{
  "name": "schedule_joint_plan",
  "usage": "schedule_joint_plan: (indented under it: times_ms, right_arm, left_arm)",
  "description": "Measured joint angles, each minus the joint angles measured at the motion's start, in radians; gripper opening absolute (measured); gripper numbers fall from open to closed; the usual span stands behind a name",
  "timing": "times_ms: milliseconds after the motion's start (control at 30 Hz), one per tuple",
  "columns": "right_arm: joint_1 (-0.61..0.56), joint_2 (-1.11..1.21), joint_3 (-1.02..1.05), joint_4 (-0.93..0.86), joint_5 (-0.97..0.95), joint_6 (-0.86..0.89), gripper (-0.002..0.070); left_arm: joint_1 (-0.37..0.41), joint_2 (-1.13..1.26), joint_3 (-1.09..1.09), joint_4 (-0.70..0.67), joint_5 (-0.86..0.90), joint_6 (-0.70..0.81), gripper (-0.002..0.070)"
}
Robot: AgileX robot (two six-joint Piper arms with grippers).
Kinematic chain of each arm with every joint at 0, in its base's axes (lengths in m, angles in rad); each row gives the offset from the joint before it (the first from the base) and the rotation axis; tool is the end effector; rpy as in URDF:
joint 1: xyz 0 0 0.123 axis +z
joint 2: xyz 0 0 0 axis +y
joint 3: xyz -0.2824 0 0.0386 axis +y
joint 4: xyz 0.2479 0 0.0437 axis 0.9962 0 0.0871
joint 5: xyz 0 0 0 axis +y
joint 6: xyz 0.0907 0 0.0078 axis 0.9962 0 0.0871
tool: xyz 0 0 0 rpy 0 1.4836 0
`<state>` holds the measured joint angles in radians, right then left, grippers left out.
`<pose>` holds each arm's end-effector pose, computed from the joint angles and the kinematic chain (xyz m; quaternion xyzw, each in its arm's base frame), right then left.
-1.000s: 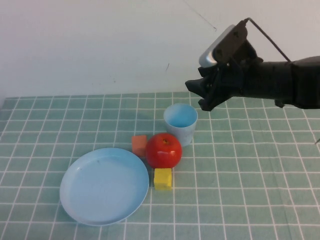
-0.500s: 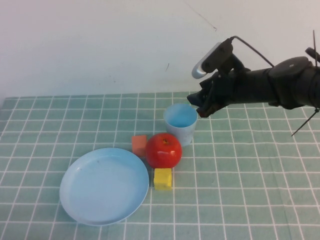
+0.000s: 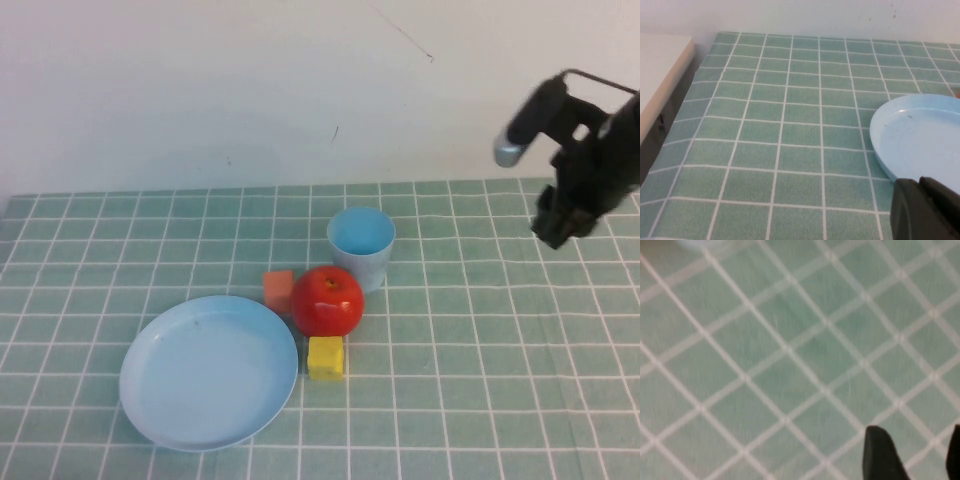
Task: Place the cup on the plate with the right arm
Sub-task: Pick up the cup from the table
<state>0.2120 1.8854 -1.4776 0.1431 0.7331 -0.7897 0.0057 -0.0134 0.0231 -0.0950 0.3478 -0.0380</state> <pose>0.4030 0.0956 0.2428 -0.4287 0.8646 -0.0153 0.2615 0.0531 -0.0027 0.1748 -0.0431 0.7943 -0.0497 0.6040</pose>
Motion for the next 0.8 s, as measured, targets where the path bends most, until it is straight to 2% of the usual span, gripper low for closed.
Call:
schedule_joint_plan:
  times_ms: [67,167,267,433,500,600,700,800]
  right_arm:
    - [-0.030,0.005,-0.005,-0.072,0.132,0.118,0.0282]
    - [-0.059,0.007,-0.006,0.006,0.238,0.089,0.0281]
    - [-0.062,0.007,-0.006,0.248,0.254,-0.046,0.0281]
    - [-0.035,0.021,-0.008,0.745,0.169,-0.389,0.0282]
    - [-0.015,0.031,-0.023,0.860,0.124,-0.494,0.0291]
    - [0.037,0.054,-0.060,0.887,0.040,-0.566,0.0337]
    - [0.095,0.087,-0.106,0.826,-0.064,-0.589,0.0398]
    - [0.142,0.135,-0.166,0.755,-0.130,-0.595,0.0419]
  left_arm:
    - [0.000,0.000,0.000,0.000,0.000,0.000,-0.0003]
    - [0.000,0.000,0.000,0.000,0.000,0.000,-0.0003]
    - [0.000,0.000,0.000,0.000,0.000,0.000,-0.0003]
    - [0.000,0.000,0.000,0.000,0.000,0.000,-0.0003]
    - [0.000,0.000,0.000,0.000,0.000,0.000,-0.0003]
    - [0.000,0.000,0.000,0.000,0.000,0.000,-0.0003]
    - [0.000,0.000,0.000,0.000,0.000,0.000,-0.0003]
    - [0.000,0.000,0.000,0.000,0.000,0.000,-0.0003]
